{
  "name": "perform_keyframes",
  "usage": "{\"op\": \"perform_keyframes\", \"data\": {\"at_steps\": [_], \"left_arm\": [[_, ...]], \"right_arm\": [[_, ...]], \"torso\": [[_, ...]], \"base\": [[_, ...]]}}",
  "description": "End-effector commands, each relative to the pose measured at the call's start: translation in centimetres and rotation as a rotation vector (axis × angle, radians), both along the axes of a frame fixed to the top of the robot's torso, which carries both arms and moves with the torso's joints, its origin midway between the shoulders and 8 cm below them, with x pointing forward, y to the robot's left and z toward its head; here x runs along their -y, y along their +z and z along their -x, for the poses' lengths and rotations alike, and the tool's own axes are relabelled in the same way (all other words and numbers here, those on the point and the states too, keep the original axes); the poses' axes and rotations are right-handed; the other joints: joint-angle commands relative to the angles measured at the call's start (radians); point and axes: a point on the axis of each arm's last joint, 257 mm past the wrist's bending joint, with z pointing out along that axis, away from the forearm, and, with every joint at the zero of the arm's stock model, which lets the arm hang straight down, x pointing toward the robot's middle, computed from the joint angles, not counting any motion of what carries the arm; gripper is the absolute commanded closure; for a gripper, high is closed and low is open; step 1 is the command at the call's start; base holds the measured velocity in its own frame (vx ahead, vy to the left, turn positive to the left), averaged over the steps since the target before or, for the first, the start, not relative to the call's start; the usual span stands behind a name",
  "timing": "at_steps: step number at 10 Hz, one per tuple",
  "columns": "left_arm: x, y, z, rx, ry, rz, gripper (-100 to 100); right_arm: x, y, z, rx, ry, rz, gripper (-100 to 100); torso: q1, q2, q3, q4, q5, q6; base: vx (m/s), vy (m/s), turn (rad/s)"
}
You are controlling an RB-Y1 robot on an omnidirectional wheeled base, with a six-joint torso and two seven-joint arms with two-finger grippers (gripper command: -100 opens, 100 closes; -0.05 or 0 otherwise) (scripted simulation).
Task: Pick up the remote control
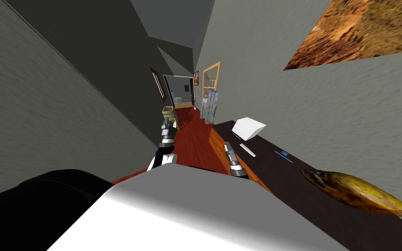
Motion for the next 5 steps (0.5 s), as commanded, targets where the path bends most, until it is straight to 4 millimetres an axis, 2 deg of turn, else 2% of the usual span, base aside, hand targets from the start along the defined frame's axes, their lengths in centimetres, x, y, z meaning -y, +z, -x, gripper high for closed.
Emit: {"op": "perform_keyframes", "data": {"at_steps": [1,2,3,4,5], "left_arm": [[0.0,0.0,0.0,0.000,0.000,0.000,0],[0.0,0.0,0.0,0.000,0.000,0.000,0],[0.0,0.0,0.0,0.000,0.000,0.000,0],[0.0,0.0,0.0,0.000,0.000,0.000,0],[0.0,0.0,0.0,0.000,0.000,0.000,0]], "right_arm": [[-0.3,-2.9,1.0,-0.067,0.011,0.025,-100],[-1.1,-6.0,2.2,-0.131,0.039,0.055,-100],[-0.9,-6.8,2.3,-0.147,0.036,0.060,-100],[-1.7,-9.3,3.7,-0.199,0.069,0.089,-100],[-1.3,-10.7,4.1,-0.229,0.064,0.099,-100]], "torso": [[0.000,0.000,0.000,0.000,0.000,0.000],[0.000,0.001,0.000,0.000,0.000,0.000],[-0.001,0.000,0.000,0.000,0.000,0.000],[-0.004,-0.001,-0.001,0.000,-0.001,0.000],[-0.004,-0.002,-0.001,0.000,-0.001,0.000]], "base": [[0.003,0.107,0.037],[0.028,0.100,0.104],[0.036,0.036,0.096],[0.041,0.046,0.133],[0.028,0.032,0.097]]}}
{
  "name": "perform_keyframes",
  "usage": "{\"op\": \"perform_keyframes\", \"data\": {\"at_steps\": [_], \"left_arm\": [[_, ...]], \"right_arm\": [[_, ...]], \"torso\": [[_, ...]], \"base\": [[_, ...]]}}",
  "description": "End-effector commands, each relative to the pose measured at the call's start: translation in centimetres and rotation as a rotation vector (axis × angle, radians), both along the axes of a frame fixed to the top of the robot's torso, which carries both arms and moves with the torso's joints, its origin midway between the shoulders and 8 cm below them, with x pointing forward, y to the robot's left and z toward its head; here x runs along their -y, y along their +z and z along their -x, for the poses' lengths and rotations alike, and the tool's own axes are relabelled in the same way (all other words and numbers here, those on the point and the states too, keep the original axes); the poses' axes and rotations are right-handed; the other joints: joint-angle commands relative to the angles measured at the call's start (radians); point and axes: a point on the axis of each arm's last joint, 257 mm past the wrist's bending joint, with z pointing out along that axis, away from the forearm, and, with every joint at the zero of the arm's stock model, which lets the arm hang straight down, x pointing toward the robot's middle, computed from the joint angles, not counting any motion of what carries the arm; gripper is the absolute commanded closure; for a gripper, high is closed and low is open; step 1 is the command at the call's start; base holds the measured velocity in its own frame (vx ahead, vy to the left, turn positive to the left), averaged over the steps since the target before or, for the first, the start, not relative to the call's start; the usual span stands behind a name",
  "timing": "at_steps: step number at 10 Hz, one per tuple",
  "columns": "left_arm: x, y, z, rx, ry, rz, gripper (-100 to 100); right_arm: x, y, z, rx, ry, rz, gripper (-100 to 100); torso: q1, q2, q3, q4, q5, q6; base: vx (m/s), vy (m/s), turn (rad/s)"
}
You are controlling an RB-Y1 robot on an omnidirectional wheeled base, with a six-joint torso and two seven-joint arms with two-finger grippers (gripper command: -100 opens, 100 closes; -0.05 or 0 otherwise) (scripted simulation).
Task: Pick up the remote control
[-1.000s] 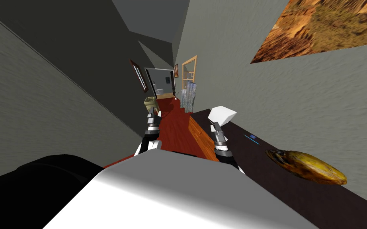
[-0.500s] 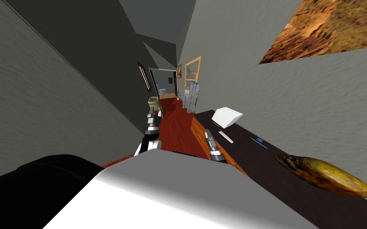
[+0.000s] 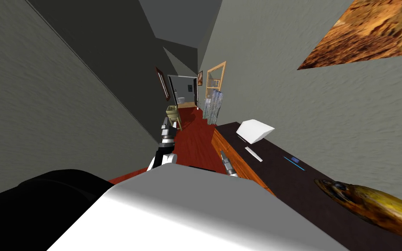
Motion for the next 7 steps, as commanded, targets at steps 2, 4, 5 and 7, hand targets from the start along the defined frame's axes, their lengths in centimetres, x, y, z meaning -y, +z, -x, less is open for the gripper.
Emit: {"op": "perform_keyframes", "data": {"at_steps": [2,4,5,7], "left_arm": [[0.0,0.0,0.0,0.000,0.000,0.000,0],[0.0,0.0,0.0,0.000,0.000,0.000,0],[0.0,0.0,0.0,0.000,0.000,0.000,0],[0.0,0.0,0.0,0.000,0.000,0.000,0]], "right_arm": [[-0.5,-4.0,2.1,-0.082,0.037,0.044,-100],[-0.8,-7.2,4.3,-0.151,0.073,0.084,-100],[-0.3,-8.7,5.0,-0.183,0.069,0.098,-100],[-0.1,-12.2,7.8,-0.262,0.106,0.147,-100]], "torso": [[0.001,0.000,0.000,0.000,0.000,0.000],[-0.001,0.001,0.000,0.000,0.000,0.000],[0.000,0.000,0.000,0.000,0.000,0.000],[0.001,-0.002,-0.001,0.000,0.000,0.000]], "base": [[0.035,0.038,0.110],[0.026,0.025,0.064],[0.047,0.033,0.050],[0.065,0.053,0.120]]}}
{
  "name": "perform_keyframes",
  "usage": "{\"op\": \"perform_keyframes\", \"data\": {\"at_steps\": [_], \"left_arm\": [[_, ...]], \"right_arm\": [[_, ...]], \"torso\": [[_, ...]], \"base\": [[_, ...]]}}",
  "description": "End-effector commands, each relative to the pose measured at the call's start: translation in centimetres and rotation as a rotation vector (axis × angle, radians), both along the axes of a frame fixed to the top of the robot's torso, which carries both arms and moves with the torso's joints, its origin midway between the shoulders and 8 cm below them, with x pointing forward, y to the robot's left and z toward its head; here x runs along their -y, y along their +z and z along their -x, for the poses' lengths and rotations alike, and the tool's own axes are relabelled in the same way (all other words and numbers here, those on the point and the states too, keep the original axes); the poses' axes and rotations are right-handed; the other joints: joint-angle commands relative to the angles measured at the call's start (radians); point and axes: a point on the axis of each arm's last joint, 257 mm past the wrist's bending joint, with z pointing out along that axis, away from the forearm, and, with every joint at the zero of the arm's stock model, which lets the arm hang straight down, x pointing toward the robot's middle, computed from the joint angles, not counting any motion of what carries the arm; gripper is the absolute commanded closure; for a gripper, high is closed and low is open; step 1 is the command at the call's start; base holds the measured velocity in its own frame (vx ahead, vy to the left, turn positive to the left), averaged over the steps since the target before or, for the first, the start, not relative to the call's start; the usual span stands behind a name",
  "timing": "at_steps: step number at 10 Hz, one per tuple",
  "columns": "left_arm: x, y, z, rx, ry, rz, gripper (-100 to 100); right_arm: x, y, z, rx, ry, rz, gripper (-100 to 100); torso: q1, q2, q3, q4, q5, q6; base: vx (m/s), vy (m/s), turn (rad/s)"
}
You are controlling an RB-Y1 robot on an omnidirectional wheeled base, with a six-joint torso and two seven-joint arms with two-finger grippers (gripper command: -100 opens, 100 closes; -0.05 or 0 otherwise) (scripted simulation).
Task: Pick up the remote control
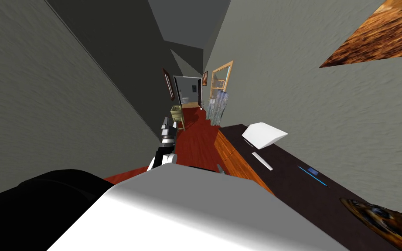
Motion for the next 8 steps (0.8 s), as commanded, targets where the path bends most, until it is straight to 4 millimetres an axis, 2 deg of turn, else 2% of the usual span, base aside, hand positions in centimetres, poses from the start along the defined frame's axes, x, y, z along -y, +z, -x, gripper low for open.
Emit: {"op": "perform_keyframes", "data": {"at_steps": [1,2,4,5,6,7,8], "left_arm": [[0.0,0.0,0.0,0.000,0.000,0.000,0],[0.0,0.0,0.0,0.000,0.000,0.000,0],[0.0,0.0,0.0,0.000,0.000,0.000,0],[0.0,0.0,0.0,0.000,0.000,0.000,0],[0.0,0.0,0.0,0.000,0.000,0.000,0],[0.0,0.0,0.0,0.000,0.000,0.000,0],[0.0,0.0,0.0,0.000,0.000,0.000,0]], "right_arm": [[0.6,-1.8,0.7,-0.038,0.002,0.023,-100],[0.3,-3.4,2.9,-0.079,0.048,0.054,-100],[1.3,-5.3,4.2,-0.123,0.043,0.079,-100],[1.6,-7.3,6.9,-0.175,0.090,0.120,-100],[2.3,-8.3,7.7,-0.201,0.087,0.136,-100],[2.8,-9.9,10.5,-0.248,0.136,0.176,-100],[3.7,-11.0,11.6,-0.280,0.133,0.195,-100]], "torso": [[0.000,0.000,0.000,0.000,0.000,0.000],[-0.002,0.001,0.001,0.000,0.000,0.000],[0.000,0.000,0.000,0.000,0.000,0.000],[0.000,0.002,0.001,0.000,0.000,0.000],[-0.001,0.000,0.000,0.000,0.000,0.000],[-0.001,0.000,0.000,0.000,0.000,0.000],[-0.002,-0.001,0.000,0.000,0.000,0.000]], "base": [[0.036,0.011,-0.036],[0.070,0.017,0.059],[0.048,0.043,0.034],[0.066,0.035,0.132],[0.068,0.030,0.067],[0.078,0.028,0.152],[0.067,0.018,0.083]]}}
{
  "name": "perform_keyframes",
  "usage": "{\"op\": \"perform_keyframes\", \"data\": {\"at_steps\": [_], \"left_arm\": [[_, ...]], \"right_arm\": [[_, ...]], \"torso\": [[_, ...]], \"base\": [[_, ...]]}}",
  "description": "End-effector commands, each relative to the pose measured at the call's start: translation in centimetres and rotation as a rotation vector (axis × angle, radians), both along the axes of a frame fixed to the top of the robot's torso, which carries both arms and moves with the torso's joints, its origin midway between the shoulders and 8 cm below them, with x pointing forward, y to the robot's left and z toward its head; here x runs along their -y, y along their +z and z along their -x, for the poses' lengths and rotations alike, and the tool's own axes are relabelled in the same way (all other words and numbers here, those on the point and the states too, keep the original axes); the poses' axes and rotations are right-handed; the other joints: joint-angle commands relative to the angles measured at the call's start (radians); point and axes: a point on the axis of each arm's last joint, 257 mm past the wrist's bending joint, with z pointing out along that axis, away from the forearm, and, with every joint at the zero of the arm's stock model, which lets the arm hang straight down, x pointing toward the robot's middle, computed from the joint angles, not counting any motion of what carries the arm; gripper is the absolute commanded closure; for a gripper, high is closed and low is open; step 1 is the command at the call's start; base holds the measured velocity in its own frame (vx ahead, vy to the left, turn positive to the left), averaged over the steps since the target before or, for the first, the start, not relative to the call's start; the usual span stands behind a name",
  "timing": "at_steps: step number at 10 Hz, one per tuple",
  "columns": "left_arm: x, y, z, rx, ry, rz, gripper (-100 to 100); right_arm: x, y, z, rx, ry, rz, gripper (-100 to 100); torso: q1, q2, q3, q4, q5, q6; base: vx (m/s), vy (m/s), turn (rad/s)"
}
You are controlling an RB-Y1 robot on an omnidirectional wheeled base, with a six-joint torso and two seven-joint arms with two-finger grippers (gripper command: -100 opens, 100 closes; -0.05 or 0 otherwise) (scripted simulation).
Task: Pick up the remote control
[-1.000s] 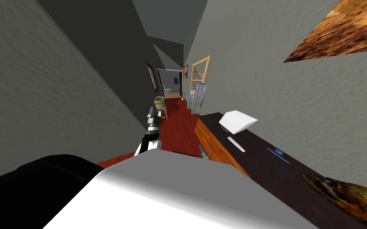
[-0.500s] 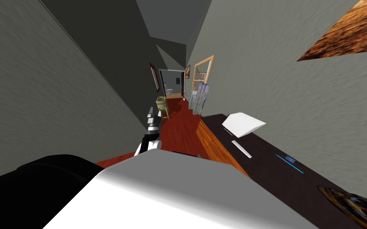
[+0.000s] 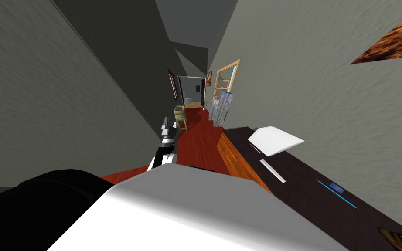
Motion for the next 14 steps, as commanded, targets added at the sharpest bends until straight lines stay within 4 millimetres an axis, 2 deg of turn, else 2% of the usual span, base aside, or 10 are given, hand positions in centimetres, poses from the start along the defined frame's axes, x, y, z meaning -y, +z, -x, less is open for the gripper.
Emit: {"op": "perform_keyframes", "data": {"at_steps": [1,2,5,6,8,10,11,12,13,14], "left_arm": [[0.0,0.0,0.0,0.000,0.000,0.000,0],[0.0,0.0,0.0,0.000,0.000,0.000,0],[0.0,0.0,0.0,0.000,0.000,0.000,0],[0.0,0.0,0.0,0.000,0.000,0.000,0],[0.0,0.0,0.0,0.000,0.000,0.000,0],[0.0,0.0,0.0,0.000,0.000,0.000,0],[0.0,0.0,0.0,0.000,0.000,0.000,0],[0.0,0.0,0.0,0.000,0.000,0.000,0],[0.0,0.0,0.0,0.000,0.000,0.000,0],[0.0,0.0,0.0,0.000,0.000,0.000,0]], "right_arm": [[0.3,-1.3,0.8,-0.028,0.006,0.022,-100],[1.1,-2.6,3.6,-0.075,0.058,0.060,-100],[2.1,-3.6,4.8,-0.105,0.055,0.082,-100],[3.6,-4.9,7.9,-0.159,0.107,0.129,-100],[6.2,-6.4,11.8,-0.231,0.158,0.192,-100],[7.1,-6.9,12.7,-0.253,0.157,0.210,-100],[9.2,-7.5,15.5,-0.301,0.209,0.257,-100],[10.0,-7.8,16.3,-0.321,0.208,0.273,-100],[12.9,-8.4,19.6,-0.382,0.256,0.332,-100],[13.1,-8.4,19.6,-0.383,0.258,0.335,-100]], "torso": [[0.000,0.000,0.000,0.000,0.000,0.000],[0.000,0.002,0.001,0.000,0.000,0.000],[-0.001,0.002,0.001,0.000,0.000,0.000],[-0.001,0.003,0.002,0.001,0.000,0.000],[-0.001,0.001,0.000,0.000,0.000,0.000],[-0.002,-0.001,0.000,0.000,-0.001,0.000],[-0.001,0.002,0.001,0.000,0.000,0.000],[-0.002,0.001,0.000,0.000,0.000,-0.001],[-0.002,0.000,0.000,0.000,-0.001,0.000],[-0.003,-0.001,-0.001,0.000,0.000,-0.001]], "base": [[0.029,0.005,-0.010],[0.053,0.014,0.148],[0.035,0.001,0.022],[0.061,0.005,0.155],[0.078,-0.007,0.115],[0.052,-0.013,0.043],[0.057,-0.010,0.129],[0.064,-0.023,0.090],[0.087,-0.029,0.179],[0.081,-0.031,0.068]]}}
